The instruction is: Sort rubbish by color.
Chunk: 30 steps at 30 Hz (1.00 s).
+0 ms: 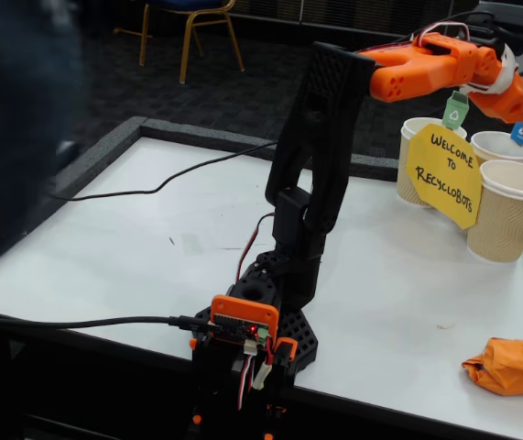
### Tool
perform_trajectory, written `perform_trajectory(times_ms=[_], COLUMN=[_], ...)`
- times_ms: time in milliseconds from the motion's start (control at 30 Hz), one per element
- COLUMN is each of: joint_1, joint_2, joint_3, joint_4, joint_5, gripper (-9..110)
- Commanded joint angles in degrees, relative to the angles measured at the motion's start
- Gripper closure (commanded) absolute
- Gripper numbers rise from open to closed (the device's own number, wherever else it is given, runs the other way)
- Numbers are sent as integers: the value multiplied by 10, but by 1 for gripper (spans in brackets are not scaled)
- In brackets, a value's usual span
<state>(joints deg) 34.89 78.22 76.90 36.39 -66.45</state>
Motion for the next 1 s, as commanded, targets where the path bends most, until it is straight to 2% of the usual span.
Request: perform_trajectory(times_ms=[0, 333, 500, 767, 967], joint_1=[13, 4, -28, -76, -102], joint_2=[156, 475, 596, 714, 748], joint_3=[-50, 155, 206, 272, 301], joint_4=[39, 125, 223, 352, 409], joint_5=[-7, -4, -4, -2, 51], gripper=[101, 101, 101, 101, 101])
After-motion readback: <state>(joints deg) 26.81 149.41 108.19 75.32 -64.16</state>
